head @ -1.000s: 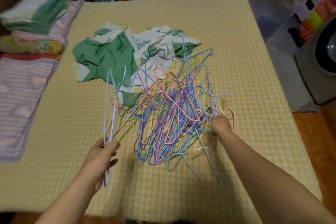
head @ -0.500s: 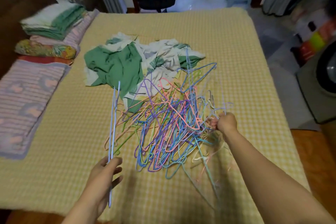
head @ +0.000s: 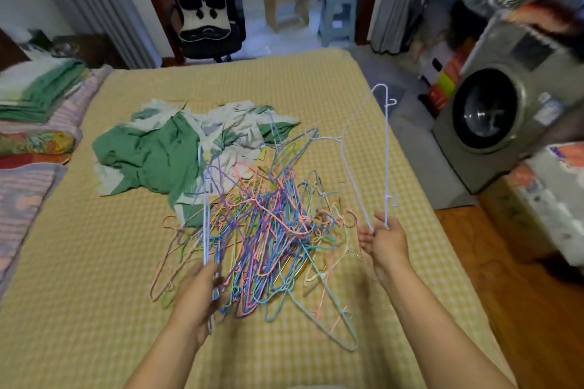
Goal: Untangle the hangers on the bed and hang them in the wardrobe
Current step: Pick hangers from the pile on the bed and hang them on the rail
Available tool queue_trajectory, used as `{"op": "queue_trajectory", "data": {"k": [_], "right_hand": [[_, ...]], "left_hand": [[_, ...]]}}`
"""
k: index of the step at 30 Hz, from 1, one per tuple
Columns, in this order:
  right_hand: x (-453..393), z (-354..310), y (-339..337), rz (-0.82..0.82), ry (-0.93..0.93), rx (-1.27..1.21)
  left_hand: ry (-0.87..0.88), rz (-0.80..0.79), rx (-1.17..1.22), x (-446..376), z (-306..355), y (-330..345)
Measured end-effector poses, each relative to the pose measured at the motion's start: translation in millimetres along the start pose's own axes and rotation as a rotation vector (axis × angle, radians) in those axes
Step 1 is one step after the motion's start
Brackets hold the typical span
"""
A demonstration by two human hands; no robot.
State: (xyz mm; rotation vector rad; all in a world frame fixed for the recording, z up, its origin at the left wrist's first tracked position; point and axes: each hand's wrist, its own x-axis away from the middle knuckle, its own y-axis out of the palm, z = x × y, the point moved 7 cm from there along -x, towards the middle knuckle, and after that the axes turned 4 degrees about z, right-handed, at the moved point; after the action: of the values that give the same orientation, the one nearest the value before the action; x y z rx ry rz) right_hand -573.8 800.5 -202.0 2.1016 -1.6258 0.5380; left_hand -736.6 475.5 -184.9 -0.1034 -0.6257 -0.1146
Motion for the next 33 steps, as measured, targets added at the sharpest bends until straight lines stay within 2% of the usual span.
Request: {"op": "queue_trajectory", "data": {"k": [5,7,9,14,17,20,22,25,29,31,33], "right_hand": [[96.1,71.0,38.9,-0.326,0.478,-0.507],[137.8,100.4,54.8,-0.42,0.608,-0.532],[175.6,122.1,66.8,-0.475,0.649,-0.483],[237.0,148.9,79.2,-0.485,0.597,-0.309],[256.9,160.9,89.7,-0.409,0.52,-0.231],[277.2,178.7,101.0,-0.383,0.37,0.064],[293.4,195.0,108.2,-0.273,0.265,0.226],[333.6,218.1,114.6,-0.128,0.173,0.063],[399.8,260.6,115.4,-0.189,0.171,-0.1],[422.3,270.8,91.2,-0.094,0.122,-0.246],[444.5,276.6,52.1,0.072,0.085,-0.338]], "left_hand": [[-0.033,-0.202,0.075,17.4,-1.0,32.6],[-0.037,-0.289,0.065,25.9,1.3,37.1],[-0.033,-0.345,0.054,33.0,6.9,35.0],[-0.018,-0.491,-0.011,43.7,11.8,20.6],[0.013,-0.597,-0.099,42.2,9.3,0.6],[0.028,-0.669,-0.201,32.6,8.0,-21.7],[0.048,-0.757,-0.297,19.5,3.3,-42.6],[0.042,-0.906,-0.464,20.2,-15.9,-72.2],[-0.051,-1.031,-0.577,57.3,-60.3,-115.2],[-0.09,-1.149,-0.666,90.1,-85.1,-127.6],[-0.069,-1.276,-0.745,130.7,-106.2,-125.4]]}}
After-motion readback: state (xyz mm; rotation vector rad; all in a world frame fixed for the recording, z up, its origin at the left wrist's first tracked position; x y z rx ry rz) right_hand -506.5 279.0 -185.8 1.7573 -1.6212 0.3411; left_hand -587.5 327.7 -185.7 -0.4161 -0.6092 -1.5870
